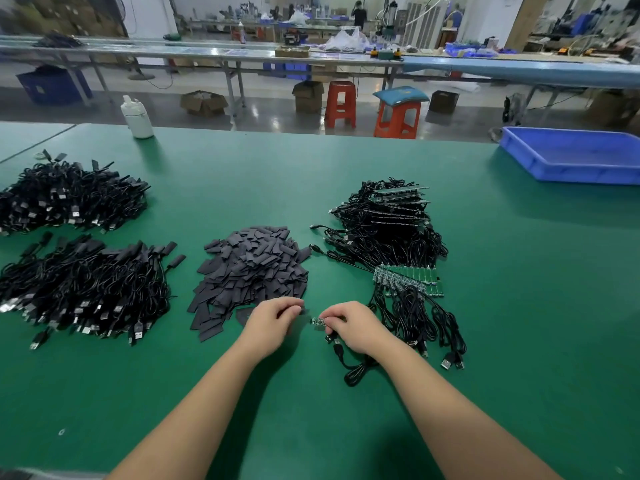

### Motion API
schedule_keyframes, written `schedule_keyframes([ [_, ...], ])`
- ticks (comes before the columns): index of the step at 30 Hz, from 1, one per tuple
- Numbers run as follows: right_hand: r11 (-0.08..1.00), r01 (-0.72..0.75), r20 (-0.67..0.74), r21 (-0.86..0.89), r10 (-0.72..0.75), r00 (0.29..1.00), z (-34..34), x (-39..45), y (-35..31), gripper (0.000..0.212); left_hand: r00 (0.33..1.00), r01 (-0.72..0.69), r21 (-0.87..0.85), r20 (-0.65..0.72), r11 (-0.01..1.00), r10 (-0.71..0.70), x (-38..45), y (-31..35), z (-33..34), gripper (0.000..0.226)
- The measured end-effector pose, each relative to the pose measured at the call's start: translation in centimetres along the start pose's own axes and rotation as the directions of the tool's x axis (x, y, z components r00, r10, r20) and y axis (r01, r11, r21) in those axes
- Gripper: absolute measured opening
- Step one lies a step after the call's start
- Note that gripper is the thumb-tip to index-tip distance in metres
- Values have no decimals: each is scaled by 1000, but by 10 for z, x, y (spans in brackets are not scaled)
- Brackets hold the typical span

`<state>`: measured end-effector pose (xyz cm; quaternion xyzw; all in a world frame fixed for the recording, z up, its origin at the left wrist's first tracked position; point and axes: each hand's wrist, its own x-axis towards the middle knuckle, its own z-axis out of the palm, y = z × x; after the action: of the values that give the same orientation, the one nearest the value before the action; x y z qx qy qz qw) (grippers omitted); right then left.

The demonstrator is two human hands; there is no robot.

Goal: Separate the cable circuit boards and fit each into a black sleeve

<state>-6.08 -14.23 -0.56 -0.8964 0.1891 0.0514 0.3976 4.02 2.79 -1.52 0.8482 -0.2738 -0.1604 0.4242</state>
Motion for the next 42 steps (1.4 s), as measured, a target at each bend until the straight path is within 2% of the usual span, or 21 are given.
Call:
schedule_keyframes([
  [3, 994, -1, 94, -112, 12, 996, -15, -6, 6, 22, 994, -56, 156, 105, 986, 39, -1, -2, 6, 33],
  [7, 945, 45, 286, -325, 53, 957, -45, -14, 12, 20, 983, -135, 327, 161, 935, 85, 0, -7, 11, 38],
  [11, 885, 77, 325, -459, 87, 942, -67, -12, 7, 21, 975, -157, 406, 210, 900, 75, 1, -8, 15, 38],
  [14, 917, 54, 259, -394, 54, 964, -60, -11, 3, 22, 969, -201, 382, 215, 902, 125, -1, -5, 17, 30],
  [21, 994, 8, 59, -109, -2, 998, -26, -11, 8, 21, 968, -250, 172, 59, 953, 243, -10, 7, 21, 18],
  [24, 1000, 6, 50, -17, -5, 999, -25, -12, 8, 22, 967, -253, 133, 6, 958, 255, -11, 7, 22, 20],
  [31, 1000, -1, 23, 29, 1, 1000, -29, -14, 7, 22, 966, -255, 65, -14, 965, 257, -11, 3, 22, 20],
  [42, 995, -23, 50, 98, 18, 999, -27, -13, 6, 20, 966, -257, 88, -7, 962, 259, -14, 3, 19, 27],
])
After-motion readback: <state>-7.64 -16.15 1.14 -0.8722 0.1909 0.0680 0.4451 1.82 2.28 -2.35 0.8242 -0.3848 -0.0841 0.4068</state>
